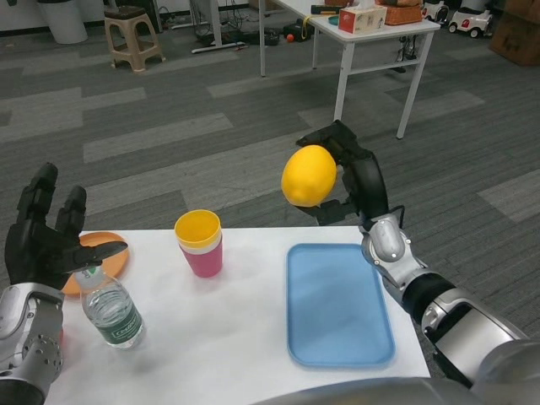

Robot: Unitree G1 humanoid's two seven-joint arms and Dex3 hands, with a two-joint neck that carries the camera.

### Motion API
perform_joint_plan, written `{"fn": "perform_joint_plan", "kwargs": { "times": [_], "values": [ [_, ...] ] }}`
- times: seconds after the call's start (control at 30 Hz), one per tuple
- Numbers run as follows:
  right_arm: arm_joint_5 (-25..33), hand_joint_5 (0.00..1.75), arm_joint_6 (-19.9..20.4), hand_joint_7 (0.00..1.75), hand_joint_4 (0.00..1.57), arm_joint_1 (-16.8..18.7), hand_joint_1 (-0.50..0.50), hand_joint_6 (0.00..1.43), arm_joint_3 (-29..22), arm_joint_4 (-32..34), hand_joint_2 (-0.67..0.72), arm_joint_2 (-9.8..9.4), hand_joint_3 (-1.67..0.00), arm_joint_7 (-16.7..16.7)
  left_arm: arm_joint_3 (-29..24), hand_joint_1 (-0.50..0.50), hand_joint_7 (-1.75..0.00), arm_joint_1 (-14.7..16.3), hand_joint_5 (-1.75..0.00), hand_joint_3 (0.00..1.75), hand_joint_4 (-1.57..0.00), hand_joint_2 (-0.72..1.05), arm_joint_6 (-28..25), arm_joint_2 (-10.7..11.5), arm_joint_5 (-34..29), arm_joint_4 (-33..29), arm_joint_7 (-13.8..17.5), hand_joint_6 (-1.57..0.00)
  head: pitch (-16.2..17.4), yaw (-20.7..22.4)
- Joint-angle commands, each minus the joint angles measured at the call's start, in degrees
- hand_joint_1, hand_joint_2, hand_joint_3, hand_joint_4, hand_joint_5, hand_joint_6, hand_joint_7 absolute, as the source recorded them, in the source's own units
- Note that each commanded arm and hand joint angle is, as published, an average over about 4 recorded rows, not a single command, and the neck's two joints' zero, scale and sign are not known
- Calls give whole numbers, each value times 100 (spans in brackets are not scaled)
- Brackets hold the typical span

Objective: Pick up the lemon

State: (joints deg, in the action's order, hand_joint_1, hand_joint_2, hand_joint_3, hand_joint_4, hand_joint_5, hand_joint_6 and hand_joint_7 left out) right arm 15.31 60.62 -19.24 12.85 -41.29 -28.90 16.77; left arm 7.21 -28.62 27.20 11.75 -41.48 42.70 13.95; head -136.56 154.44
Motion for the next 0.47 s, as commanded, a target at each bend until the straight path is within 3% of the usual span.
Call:
{"fn": "perform_joint_plan", "kwargs": {
  "times": [0.03,0.47],
  "values": [
    [51,126,55,161,86,79,-17,128,-61,31,-60,-28,-111,70,-60,-46,-21,68,-21,9,0,7,57,-6,45,-42,-24,0,-6,-11],
    [51,126,55,161,86,108,-17,128,-10,33,-60,-1,-111,93,-18,-46,-21,82,-21,9,0,16,57,11,52,-51,-24,0,77,213]
  ]
}}
